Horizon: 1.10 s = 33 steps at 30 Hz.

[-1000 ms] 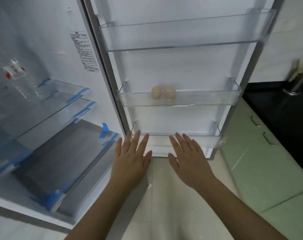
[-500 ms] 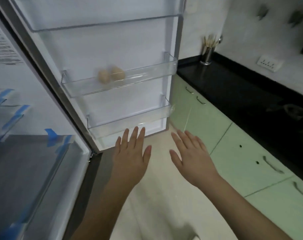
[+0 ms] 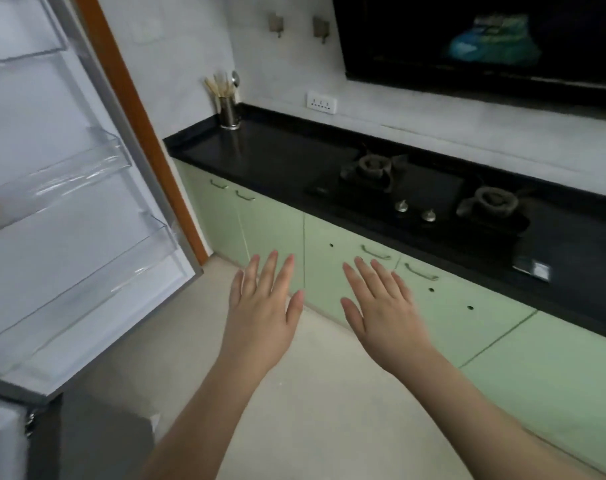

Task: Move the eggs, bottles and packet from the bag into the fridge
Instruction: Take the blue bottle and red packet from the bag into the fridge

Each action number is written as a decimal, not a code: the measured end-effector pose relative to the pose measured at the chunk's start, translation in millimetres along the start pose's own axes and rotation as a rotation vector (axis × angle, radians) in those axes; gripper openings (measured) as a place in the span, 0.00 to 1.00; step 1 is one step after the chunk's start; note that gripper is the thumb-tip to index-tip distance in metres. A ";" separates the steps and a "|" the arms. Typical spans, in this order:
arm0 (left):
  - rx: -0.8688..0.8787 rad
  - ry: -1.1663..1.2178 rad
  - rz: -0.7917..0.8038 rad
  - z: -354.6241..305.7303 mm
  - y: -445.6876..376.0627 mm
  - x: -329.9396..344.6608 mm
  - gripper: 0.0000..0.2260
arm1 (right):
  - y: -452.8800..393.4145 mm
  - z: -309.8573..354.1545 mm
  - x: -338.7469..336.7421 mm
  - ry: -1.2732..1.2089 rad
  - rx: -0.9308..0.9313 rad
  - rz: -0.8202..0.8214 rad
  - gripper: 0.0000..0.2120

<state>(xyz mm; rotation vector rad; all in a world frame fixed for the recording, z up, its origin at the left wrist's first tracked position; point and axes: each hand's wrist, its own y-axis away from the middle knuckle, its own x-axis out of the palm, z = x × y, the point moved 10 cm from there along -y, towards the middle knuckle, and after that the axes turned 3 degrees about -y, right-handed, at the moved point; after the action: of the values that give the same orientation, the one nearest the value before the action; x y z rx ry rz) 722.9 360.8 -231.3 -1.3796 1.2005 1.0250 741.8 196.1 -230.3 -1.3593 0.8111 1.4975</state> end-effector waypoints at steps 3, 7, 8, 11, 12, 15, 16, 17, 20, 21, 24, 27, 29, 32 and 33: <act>0.107 -0.016 0.019 -65.0 -3.6 11.6 0.27 | 32.5 -54.6 -14.1 0.004 0.088 -0.034 0.29; 0.247 -0.001 0.054 -158.1 7.3 24.5 0.29 | 86.9 -126.9 -33.8 0.011 0.211 -0.082 0.28; 0.281 -0.004 0.060 -182.5 11.1 26.6 0.29 | 102.8 -145.9 -38.2 0.012 0.243 -0.090 0.28; 0.351 -0.023 0.061 -240.6 19.6 30.1 0.29 | 140.8 -189.9 -51.9 0.022 0.301 -0.120 0.28; 0.372 -0.027 0.060 -257.4 22.2 31.0 0.29 | 151.1 -202.7 -56.4 0.024 0.318 -0.126 0.28; 0.443 -0.037 0.060 -304.8 29.4 35.9 0.29 | 179.6 -238.4 -67.0 0.016 0.376 -0.138 0.28; 0.465 -0.037 0.062 -319.5 31.5 37.1 0.28 | 188.9 -249.0 -71.0 0.015 0.396 -0.153 0.28; 0.486 -0.033 0.060 -333.5 33.5 37.6 0.28 | 197.9 -259.0 -75.0 0.016 0.415 -0.168 0.28; 0.562 -0.046 0.076 -373.6 35.8 43.1 0.28 | 221.7 -287.0 -84.3 0.017 0.480 -0.194 0.27; 0.587 -0.052 0.079 -386.2 35.5 45.8 0.28 | 228.0 -296.0 -87.1 0.021 0.504 -0.204 0.28; 0.660 -0.053 0.081 -424.4 32.7 53.8 0.29 | 243.2 -321.7 -91.7 0.025 0.582 -0.228 0.28; 0.723 -0.035 0.073 -458.1 25.0 63.1 0.28 | 252.8 -347.2 -96.6 0.027 0.656 -0.266 0.28; 0.770 -0.030 0.046 -478.3 15.7 65.7 0.27 | 256.5 -365.8 -102.6 0.042 0.699 -0.286 0.28; 0.847 0.014 0.024 -506.0 -2.9 66.9 0.27 | 257.8 -391.6 -110.8 0.084 0.750 -0.304 0.27; 0.864 0.031 0.016 -514.8 -11.0 65.1 0.27 | 257.3 -399.3 -113.2 0.091 0.773 -0.304 0.27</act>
<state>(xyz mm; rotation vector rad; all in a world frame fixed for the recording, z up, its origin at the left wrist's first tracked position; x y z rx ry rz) 737.2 -157.9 -219.9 -0.6987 1.4358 0.3856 645.4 -282.4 -215.9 -0.9054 1.0427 0.7556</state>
